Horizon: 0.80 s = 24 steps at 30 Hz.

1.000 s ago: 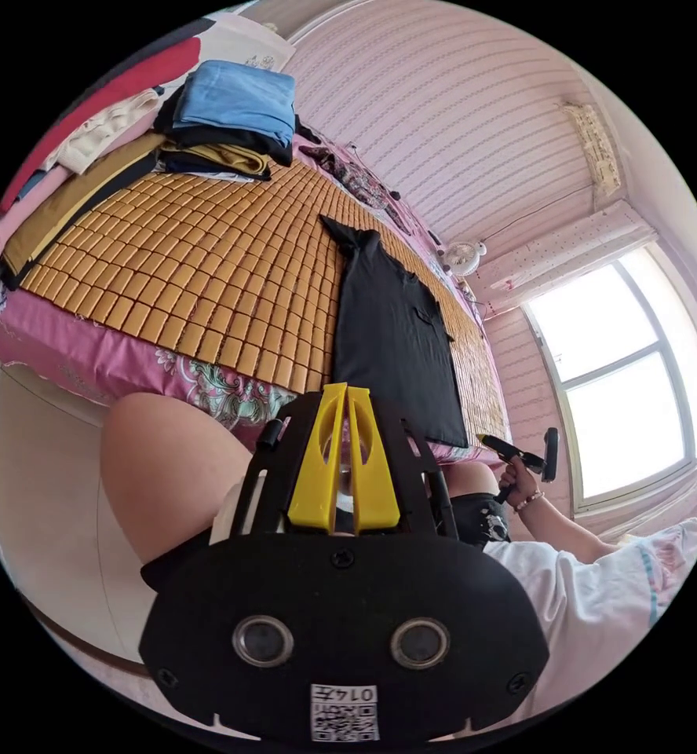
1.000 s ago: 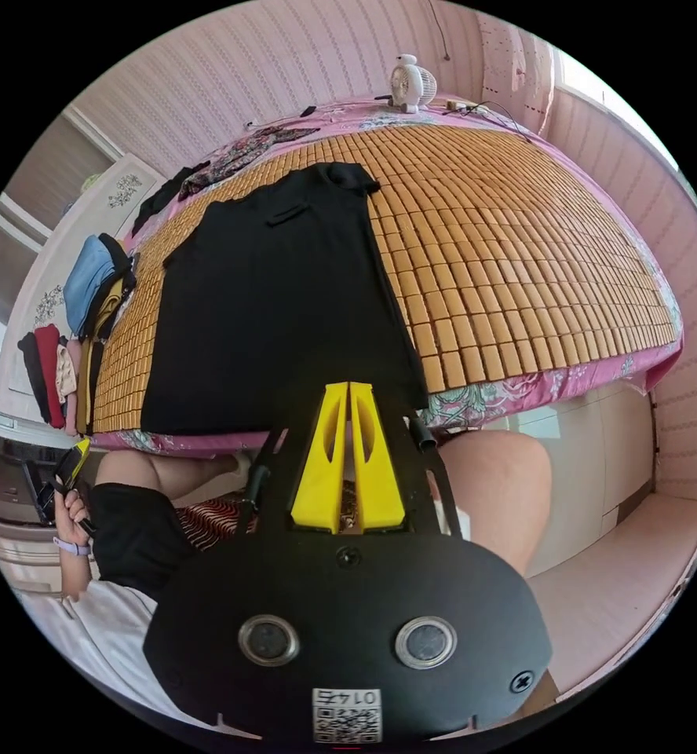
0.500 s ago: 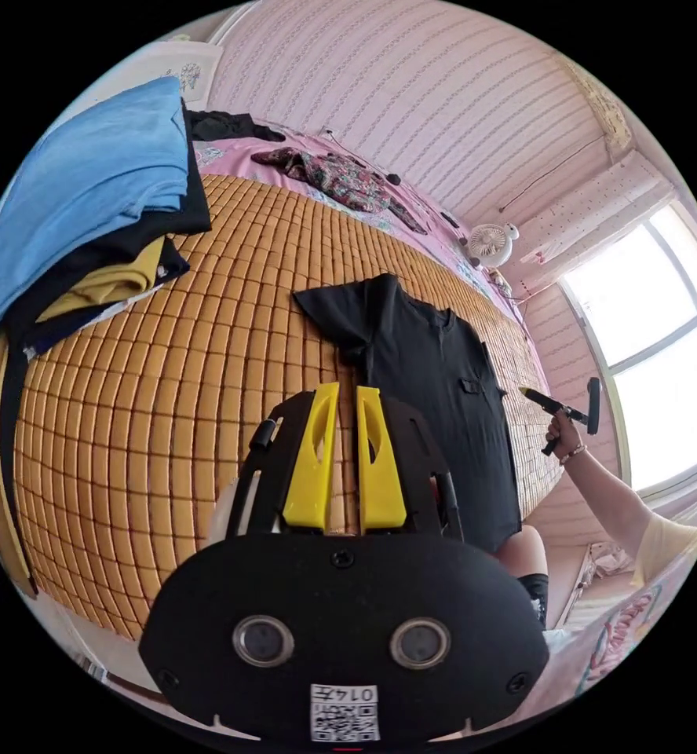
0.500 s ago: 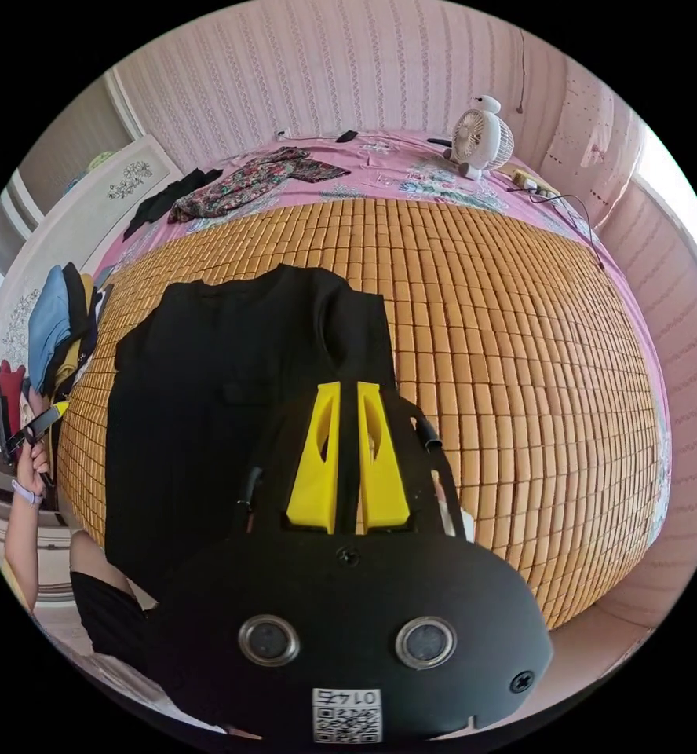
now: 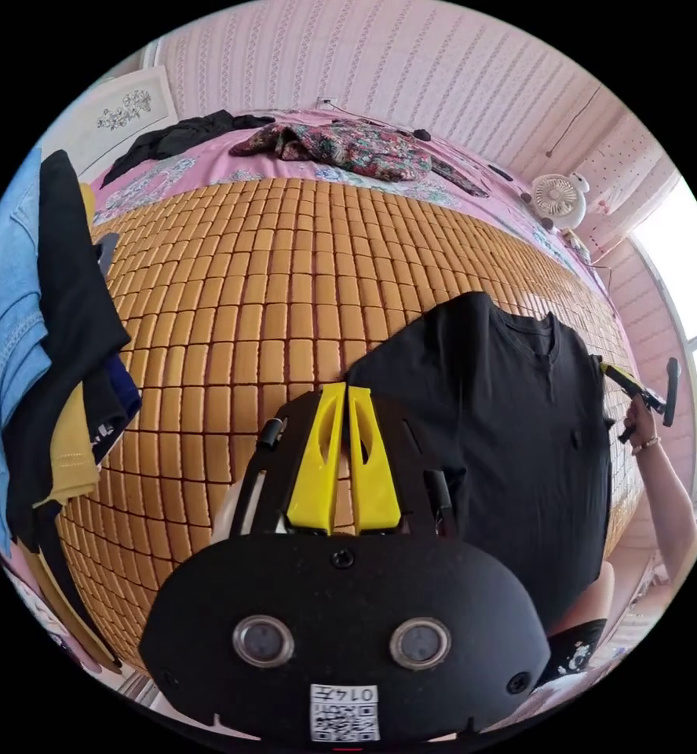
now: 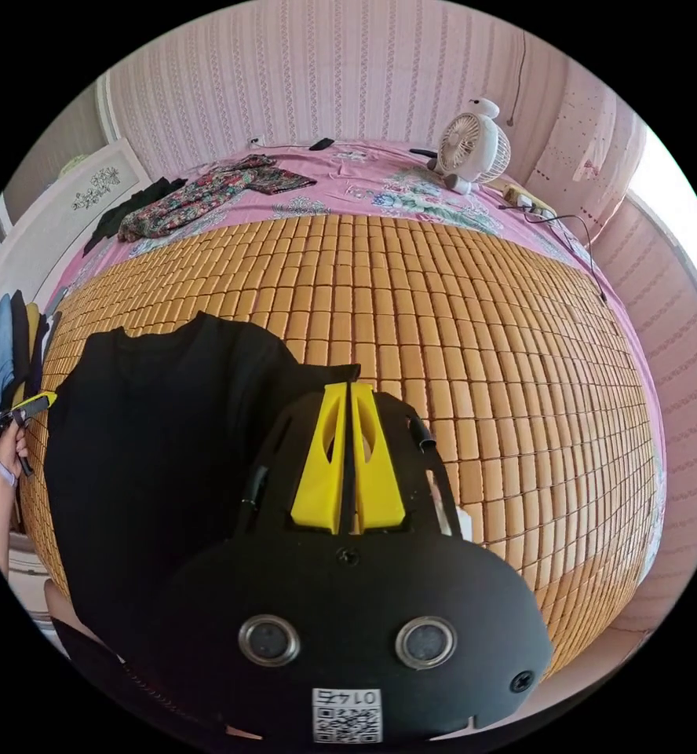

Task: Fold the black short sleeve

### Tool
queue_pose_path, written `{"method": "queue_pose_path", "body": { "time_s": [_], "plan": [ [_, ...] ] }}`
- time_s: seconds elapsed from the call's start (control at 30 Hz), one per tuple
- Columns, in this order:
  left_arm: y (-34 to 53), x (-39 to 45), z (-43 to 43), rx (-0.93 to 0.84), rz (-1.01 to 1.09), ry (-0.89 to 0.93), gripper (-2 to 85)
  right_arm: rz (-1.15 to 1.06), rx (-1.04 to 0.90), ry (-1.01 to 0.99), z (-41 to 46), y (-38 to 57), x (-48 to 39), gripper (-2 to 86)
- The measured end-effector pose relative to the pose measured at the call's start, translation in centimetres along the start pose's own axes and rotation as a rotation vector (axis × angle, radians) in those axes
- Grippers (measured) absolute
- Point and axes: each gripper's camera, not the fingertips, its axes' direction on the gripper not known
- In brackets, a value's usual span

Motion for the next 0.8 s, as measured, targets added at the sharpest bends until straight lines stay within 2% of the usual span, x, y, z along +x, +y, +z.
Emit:
{"method": "queue_pose_path", "body": {
  "time_s": [0.07,0.13,0.17,0.3,0.4,0.53,0.67,0.8],
  "plan": [
    [0.6,-0.3,0.1,0.024,0.009,-0.050,-0.7,0.087,-0.001,0.028,-0.3,1.1,1.6,-0.7],
    [0.8,-1.3,0.5,0.033,-0.036,-0.013,-0.8,0.124,-0.040,0.014,0.5,1.6,2.1,-0.5],
    [0.7,-2.2,0.9,0.033,-0.084,0.030,-0.7,0.124,-0.084,0.007,1.5,1.8,1.9,-0.3],
    [0.9,-5.8,1.6,0.023,-0.265,0.227,1.0,0.165,-0.045,-0.003,1.0,1.4,1.3,0.2],
    [2.8,-6.7,0.0,0.106,-0.292,0.298,2.5,0.113,0.047,0.015,-1.4,1.9,-0.3,0.6],
    [5.8,-5.6,-1.5,0.135,-0.190,0.330,2.4,-0.148,0.154,0.052,-4.6,3.3,-5.3,1.0],
    [8.8,-4.1,-0.8,0.098,-0.144,0.315,0.5,-0.383,0.149,-0.151,-5.8,3.3,-12.9,4.0],
    [9.8,-3.4,1.1,0.091,-0.176,0.353,0.8,-0.523,0.113,-0.297,-5.7,1.8,-21.3,7.0]
  ]
}}
